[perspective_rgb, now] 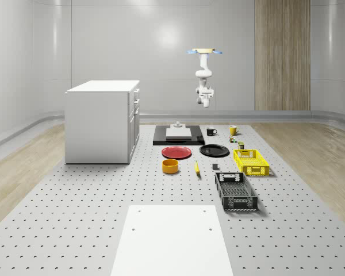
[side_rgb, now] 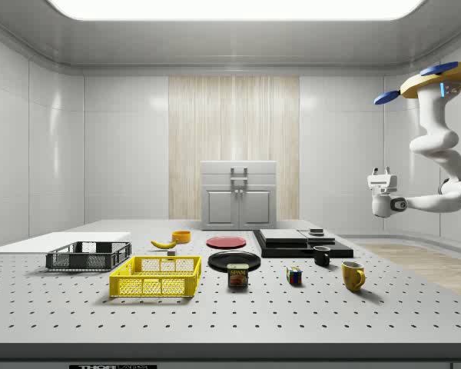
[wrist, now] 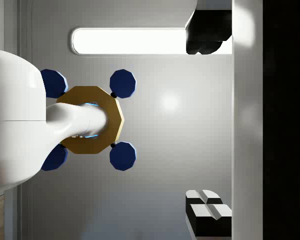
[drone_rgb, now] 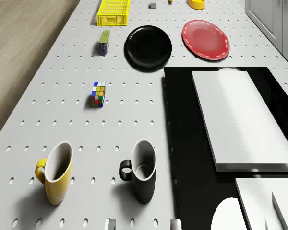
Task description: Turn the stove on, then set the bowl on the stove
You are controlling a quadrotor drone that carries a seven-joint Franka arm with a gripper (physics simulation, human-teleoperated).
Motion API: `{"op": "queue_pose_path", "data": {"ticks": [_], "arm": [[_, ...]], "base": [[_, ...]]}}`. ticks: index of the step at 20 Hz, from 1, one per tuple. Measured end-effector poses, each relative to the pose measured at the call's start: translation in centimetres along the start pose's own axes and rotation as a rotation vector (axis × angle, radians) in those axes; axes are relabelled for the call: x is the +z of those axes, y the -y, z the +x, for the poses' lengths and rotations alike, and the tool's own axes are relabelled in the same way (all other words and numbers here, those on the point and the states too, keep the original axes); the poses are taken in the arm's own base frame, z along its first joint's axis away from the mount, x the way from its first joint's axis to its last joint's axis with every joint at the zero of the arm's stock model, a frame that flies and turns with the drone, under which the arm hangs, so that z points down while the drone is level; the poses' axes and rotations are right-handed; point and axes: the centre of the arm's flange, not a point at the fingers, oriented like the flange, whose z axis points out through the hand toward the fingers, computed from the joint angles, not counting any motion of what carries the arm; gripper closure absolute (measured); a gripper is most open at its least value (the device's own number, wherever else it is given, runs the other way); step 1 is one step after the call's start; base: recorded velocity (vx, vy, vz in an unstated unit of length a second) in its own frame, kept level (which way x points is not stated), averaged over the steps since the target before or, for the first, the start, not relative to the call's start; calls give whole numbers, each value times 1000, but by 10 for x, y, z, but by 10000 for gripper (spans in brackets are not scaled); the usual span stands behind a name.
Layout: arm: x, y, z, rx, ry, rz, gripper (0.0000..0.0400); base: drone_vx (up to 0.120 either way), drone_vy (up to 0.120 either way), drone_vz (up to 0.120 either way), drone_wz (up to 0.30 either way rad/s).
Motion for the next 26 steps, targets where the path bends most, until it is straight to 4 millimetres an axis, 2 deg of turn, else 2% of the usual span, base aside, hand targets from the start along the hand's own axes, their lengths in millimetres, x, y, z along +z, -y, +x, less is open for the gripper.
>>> {"op": "queue_pose_path", "data": {"ticks": [8, 12, 16, 22, 26], "arm": [[-56, -2, -2, 0, -4, 4, 0], [-75, -1, -1, 0, -7, 7, 0], [-85, 0, 0, 0, -9, 9, 0], [-91, 0, 0, 0, -12, 12, 0], [-93, 0, 0, 0, -15, 14, 0]], "base": [[0, -5, 0, 0], [0, -120, 0, 0], [0, -120, 0, 0], [120, -120, 0, 0], [20, -120, 0, 0]]}}
